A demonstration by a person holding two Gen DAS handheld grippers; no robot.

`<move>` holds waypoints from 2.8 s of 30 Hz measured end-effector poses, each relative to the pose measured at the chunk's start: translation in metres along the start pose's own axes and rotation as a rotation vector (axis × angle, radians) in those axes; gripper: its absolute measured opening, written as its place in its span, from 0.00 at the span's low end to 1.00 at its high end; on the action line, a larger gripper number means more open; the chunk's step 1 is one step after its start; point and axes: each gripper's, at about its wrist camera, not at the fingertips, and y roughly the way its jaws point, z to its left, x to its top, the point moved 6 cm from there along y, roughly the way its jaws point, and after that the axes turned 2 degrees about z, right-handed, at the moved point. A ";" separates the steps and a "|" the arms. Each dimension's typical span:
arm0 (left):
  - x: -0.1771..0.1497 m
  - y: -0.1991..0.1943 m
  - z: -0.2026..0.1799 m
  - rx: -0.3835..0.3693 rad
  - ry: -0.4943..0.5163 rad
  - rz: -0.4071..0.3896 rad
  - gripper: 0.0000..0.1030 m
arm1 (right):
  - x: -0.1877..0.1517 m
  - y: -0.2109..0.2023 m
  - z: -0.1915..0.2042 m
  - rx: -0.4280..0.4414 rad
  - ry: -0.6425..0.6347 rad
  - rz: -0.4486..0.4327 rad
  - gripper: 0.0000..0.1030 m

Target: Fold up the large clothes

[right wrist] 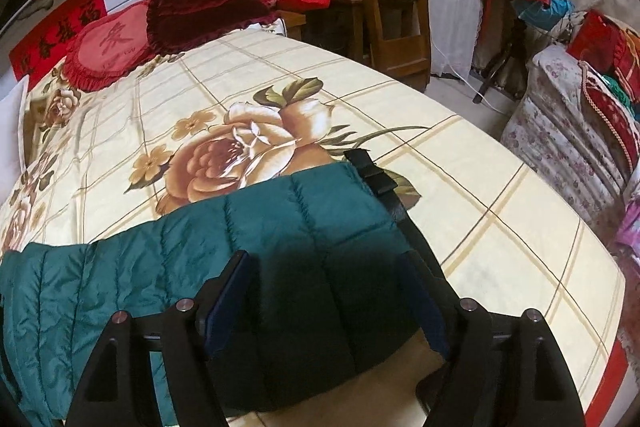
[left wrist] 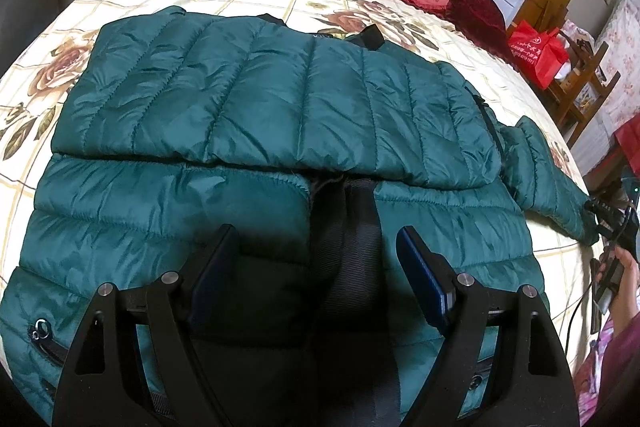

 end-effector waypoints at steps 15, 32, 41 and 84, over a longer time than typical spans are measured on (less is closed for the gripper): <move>-0.003 0.005 0.002 0.003 -0.005 0.011 0.79 | 0.000 0.029 -0.015 0.032 0.063 0.082 0.81; -0.004 0.003 0.004 -0.004 -0.009 0.002 0.79 | -0.005 -0.013 0.011 0.233 -0.003 0.006 0.10; 0.001 -0.016 0.008 -0.012 -0.014 -0.037 0.79 | -0.003 -0.066 0.053 0.404 -0.014 -0.043 0.07; 0.006 -0.070 0.096 0.027 -0.108 -0.112 0.79 | -0.106 -0.202 0.352 0.745 -0.426 0.030 0.06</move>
